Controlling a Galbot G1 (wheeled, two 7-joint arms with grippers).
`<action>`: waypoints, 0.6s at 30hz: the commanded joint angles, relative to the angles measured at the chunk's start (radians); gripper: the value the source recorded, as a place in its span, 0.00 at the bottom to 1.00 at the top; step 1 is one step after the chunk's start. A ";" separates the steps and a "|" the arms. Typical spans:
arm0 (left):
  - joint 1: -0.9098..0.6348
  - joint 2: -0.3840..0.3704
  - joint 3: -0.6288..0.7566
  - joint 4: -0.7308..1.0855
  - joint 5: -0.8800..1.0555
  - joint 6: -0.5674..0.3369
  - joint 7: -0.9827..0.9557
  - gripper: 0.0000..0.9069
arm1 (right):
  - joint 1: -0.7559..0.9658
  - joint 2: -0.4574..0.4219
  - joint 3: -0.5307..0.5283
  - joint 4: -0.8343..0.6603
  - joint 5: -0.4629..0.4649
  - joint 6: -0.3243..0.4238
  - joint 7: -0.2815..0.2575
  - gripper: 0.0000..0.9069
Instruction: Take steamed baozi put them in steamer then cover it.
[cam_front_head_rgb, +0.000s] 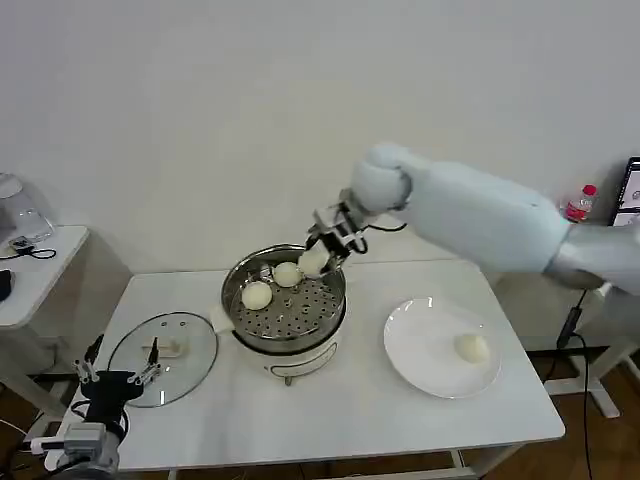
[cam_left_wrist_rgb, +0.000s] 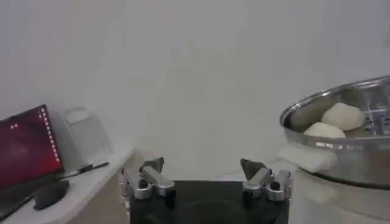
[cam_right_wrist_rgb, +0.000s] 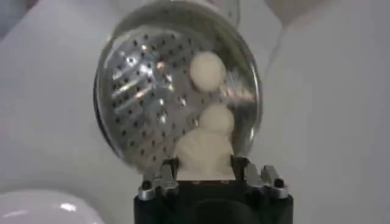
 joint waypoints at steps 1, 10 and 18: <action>0.004 -0.003 -0.012 -0.001 -0.005 -0.002 0.001 1.00 | -0.070 0.106 -0.052 -0.022 -0.046 0.082 -0.001 0.67; -0.001 -0.008 -0.017 0.004 -0.012 -0.004 0.002 1.00 | -0.097 0.138 -0.065 -0.061 -0.141 0.172 -0.001 0.67; -0.004 -0.006 -0.029 0.015 -0.023 -0.007 0.003 1.00 | -0.095 0.162 -0.073 -0.084 -0.139 0.206 -0.007 0.67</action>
